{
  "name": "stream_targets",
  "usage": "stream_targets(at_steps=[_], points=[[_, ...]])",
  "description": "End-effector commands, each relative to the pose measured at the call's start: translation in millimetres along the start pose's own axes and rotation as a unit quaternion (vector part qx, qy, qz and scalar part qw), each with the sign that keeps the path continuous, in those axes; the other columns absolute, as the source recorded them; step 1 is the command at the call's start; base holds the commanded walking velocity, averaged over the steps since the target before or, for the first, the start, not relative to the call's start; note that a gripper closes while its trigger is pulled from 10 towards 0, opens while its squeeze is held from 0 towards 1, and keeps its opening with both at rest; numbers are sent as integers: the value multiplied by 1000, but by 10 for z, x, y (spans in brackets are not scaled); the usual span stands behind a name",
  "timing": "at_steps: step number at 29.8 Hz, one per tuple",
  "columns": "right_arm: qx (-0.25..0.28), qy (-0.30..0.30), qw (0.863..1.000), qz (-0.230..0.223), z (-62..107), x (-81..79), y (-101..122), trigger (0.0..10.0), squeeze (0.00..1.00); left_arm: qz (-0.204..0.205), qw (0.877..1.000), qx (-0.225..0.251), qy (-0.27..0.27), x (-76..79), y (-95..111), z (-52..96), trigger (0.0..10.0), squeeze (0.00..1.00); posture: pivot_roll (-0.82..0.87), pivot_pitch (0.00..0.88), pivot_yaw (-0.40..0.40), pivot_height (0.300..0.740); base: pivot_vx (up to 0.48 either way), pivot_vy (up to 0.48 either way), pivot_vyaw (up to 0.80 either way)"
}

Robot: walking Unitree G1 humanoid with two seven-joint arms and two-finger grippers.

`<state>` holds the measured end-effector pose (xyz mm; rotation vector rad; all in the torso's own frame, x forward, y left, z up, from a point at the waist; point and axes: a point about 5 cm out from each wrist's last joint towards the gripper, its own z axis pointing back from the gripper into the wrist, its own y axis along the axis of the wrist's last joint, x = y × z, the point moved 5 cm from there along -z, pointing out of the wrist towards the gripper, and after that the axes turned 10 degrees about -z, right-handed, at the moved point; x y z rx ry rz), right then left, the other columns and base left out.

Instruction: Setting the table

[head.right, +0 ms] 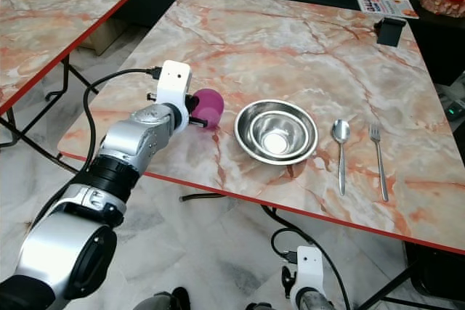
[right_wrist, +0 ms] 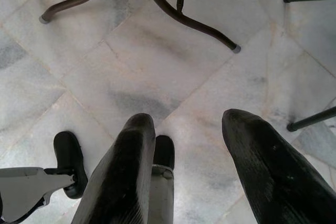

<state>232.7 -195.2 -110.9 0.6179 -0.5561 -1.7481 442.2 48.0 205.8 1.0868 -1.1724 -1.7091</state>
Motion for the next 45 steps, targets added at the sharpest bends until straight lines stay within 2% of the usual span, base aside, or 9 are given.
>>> stream_targets(at_steps=[1,5,6,36,39,41,42,43,45], points=[[-7,-4,1000,0,8,33,-36,10000,0,-4,1000,15,-1,19,109,-2,10000,1000,14,135,-65,731,0,0,0],[-8,-4,1000,0,8,29,-42,10000,0,-4,1000,17,-2,15,122,-3,10000,1000,14,133,-65,731,0,0,0],[-8,-4,1000,0,8,28,-42,10000,0,-5,1000,17,-2,14,124,-3,10000,0,15,133,-65,731,0,0,0],[-7,-3,1000,4,3,30,-18,10000,0,40,994,92,38,-163,425,51,10000,0,20,131,-79,731,0,0,0],[-5,-2,1000,3,1,20,-11,10000,0,54,987,141,58,-284,584,123,10000,0,16,134,-78,731,0,0,0],[-2,-3,1000,0,1,24,2,10000,0,74,971,202,105,-573,731,280,10000,0,14,135,-77,731,0,0,0],[-2,-3,1000,0,1,24,2,10000,0,74,971,202,105,-573,731,280,10000,0,14,135,-77,731,0,0,0],[0,-4,1000,-1,1,30,7,10000,0,78,963,220,135,-749,740,366,10000,0,13,137,-75,731,0,0,0],[1,-5,1000,-2,1,33,9,10000,0,77,960,222,151,-841,720,404,10000,0,13,137,-75,731,0,0,0]])
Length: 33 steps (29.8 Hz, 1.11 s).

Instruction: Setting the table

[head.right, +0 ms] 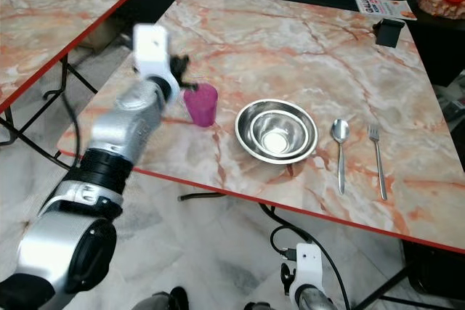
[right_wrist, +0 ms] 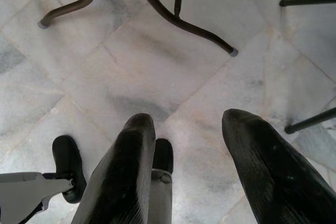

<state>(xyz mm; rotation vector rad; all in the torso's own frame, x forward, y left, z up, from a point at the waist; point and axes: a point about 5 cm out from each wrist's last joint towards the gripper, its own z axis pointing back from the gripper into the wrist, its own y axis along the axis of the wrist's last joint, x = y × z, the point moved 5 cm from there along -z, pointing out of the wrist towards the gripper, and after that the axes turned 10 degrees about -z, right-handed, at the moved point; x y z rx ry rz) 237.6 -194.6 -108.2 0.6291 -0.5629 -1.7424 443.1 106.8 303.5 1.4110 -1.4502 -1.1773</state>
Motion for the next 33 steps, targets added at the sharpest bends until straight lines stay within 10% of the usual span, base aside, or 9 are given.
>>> stream_targets(at_steps=[1,9,12,17,25,33], points=[[-3,-8,1000,-6,14,50,-43,10000,0,-16,998,17,53,-330,-9,81,10000,0,10,137,-70,731,0,0,0],[-3,-6,1000,-16,21,19,-80,10000,0,-113,969,-3,222,-1587,-211,597,10000,0,31,148,-57,731,0,0,0],[-3,-6,1000,-17,21,16,-83,10000,0,-111,967,-6,228,-1643,-234,633,10000,0,31,148,-57,731,0,0,0],[-4,-4,1000,-24,24,-20,-113,10000,0,-288,904,-109,296,-2263,-712,1198,10000,0,47,156,-33,731,0,0,0],[-7,-4,1000,-29,30,-28,-145,10000,0,-332,844,-213,364,-2572,-1402,1911,10000,0,49,153,-22,731,0,0,0],[-8,-5,1000,-29,30,-32,-149,10000,0,-304,819,-350,337,-2478,-2154,2461,10000,0,35,132,-10,731,0,0,0]])
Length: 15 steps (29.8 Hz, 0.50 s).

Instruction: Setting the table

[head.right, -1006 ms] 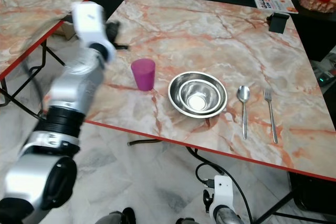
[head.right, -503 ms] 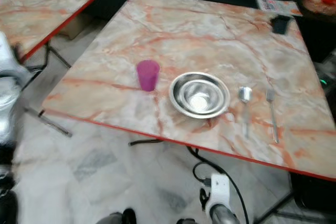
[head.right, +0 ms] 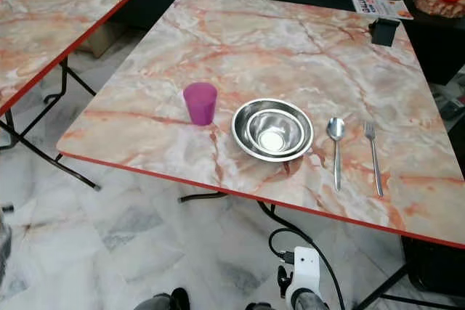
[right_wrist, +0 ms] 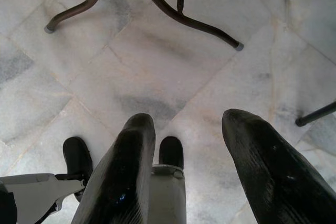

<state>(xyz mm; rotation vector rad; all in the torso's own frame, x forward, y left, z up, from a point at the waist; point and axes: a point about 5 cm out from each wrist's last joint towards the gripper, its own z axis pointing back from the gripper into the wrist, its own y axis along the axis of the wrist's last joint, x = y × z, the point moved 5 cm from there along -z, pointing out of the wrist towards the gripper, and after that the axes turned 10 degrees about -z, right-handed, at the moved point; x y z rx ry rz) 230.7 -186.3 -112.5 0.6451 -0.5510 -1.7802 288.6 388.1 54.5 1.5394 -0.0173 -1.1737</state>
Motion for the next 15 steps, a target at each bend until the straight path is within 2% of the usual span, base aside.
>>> stream_targets(at_steps=[1,2,3,4,9,13,14,15], points=[[-6,-7,1000,-10,10,30,-45,10000,0,-10,999,-25,-43,191,-220,92,10000,0,32,123,-7,731,0,0,0],[-4,-10,1000,-14,8,37,-35,10000,0,0,989,-62,-132,561,-475,290,10000,0,21,113,-4,731,0,0,0],[-4,-11,1000,-15,8,41,-32,10000,0,3,984,-72,-160,675,-537,361,10000,0,21,113,-4,731,0,0,0],[-4,-11,1000,-15,8,41,-32,10000,0,3,984,-72,-160,675,-537,361,10000,0,21,113,-4,731,0,0,0],[0,-24,1000,-19,13,118,-10,10000,0,-13,948,-89,-305,1320,-656,824,10000,0,-18,71,14,731,0,0,0],[-1,-31,999,-22,28,165,-41,10000,0,-12,931,-91,-354,1581,-618,1026,10000,0,-34,53,20,731,0,0,0],[-6,-33,999,-25,45,187,-100,10000,0,-14,916,-88,-391,1742,-577,1164,10000,0,-44,47,22,731,0,0,0],[-6,-33,999,-25,45,187,-100,10000,0,-14,916,-88,-391,1742,-577,1164,10000,0,-44,47,22,731,0,0,0]])
